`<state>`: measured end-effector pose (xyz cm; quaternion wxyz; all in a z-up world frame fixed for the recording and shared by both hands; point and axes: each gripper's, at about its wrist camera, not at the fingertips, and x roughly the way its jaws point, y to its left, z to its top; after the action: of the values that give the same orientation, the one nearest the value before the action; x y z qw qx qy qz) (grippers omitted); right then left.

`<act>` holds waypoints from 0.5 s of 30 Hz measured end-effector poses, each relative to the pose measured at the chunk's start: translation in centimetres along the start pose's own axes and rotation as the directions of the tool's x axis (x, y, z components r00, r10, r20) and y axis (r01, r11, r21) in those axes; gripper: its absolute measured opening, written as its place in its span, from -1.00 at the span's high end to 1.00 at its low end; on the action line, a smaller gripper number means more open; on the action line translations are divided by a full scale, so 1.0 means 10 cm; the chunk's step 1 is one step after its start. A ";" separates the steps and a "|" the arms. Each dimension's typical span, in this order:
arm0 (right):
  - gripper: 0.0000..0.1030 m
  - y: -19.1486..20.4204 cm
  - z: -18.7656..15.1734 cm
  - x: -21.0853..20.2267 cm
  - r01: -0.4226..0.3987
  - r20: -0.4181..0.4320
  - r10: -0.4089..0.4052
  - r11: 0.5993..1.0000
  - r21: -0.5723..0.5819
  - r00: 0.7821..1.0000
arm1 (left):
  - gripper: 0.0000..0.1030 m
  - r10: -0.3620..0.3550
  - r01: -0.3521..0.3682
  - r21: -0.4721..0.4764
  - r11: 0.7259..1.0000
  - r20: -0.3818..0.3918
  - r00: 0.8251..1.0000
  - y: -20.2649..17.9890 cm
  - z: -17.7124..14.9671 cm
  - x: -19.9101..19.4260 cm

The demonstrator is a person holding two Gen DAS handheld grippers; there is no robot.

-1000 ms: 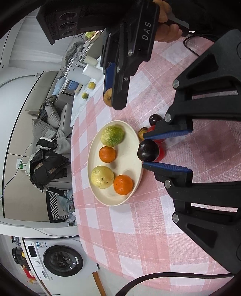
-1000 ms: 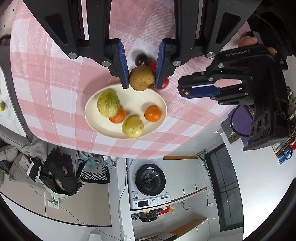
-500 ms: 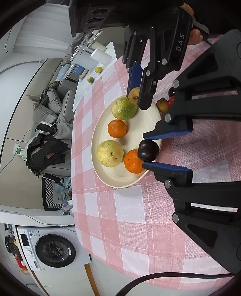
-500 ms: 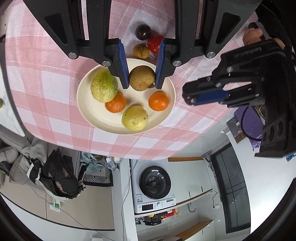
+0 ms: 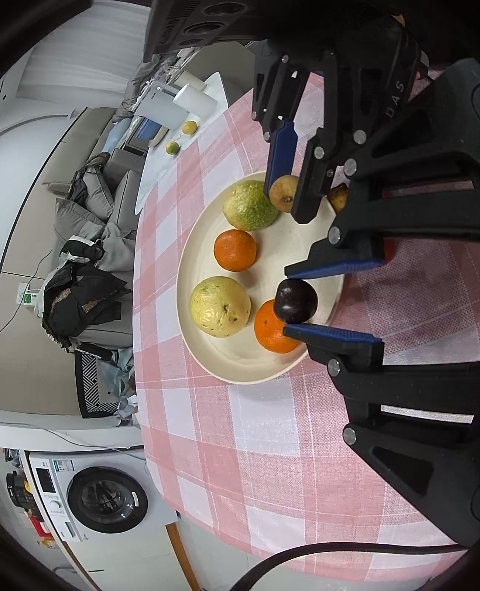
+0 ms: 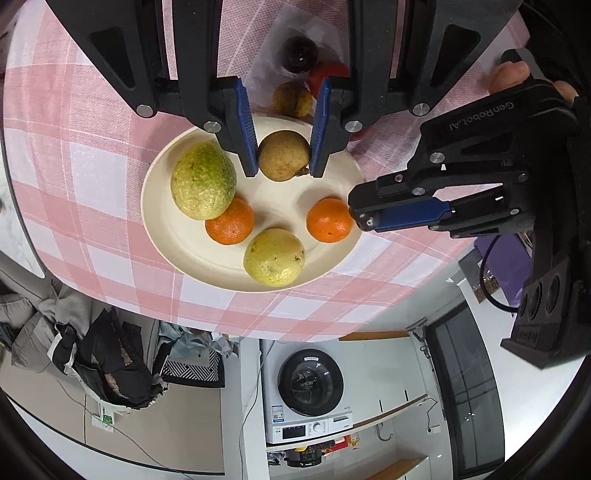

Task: Organize fruits
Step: 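Carry the kiwi in the right gripper to the plate while the left carries the plum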

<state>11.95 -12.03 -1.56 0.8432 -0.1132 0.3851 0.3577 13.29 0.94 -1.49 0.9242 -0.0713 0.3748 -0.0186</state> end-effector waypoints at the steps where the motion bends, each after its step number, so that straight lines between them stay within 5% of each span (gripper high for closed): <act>1: 0.43 0.00 0.00 0.01 0.005 -0.003 -0.005 1.000 -0.001 1.000 | 0.58 0.001 -0.001 0.001 1.000 0.000 1.000 0.00 0.01 0.00; 15: 0.43 -0.05 -0.05 0.12 0.042 -0.027 -0.042 0.999 -0.009 0.999 | 0.58 0.036 -0.036 0.016 0.999 -0.017 0.999 0.03 0.05 0.17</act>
<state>12.56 -12.05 -2.80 0.8446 -0.1298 0.3926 0.3400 14.87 1.11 -2.35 0.9216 -0.0571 0.3838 -0.0057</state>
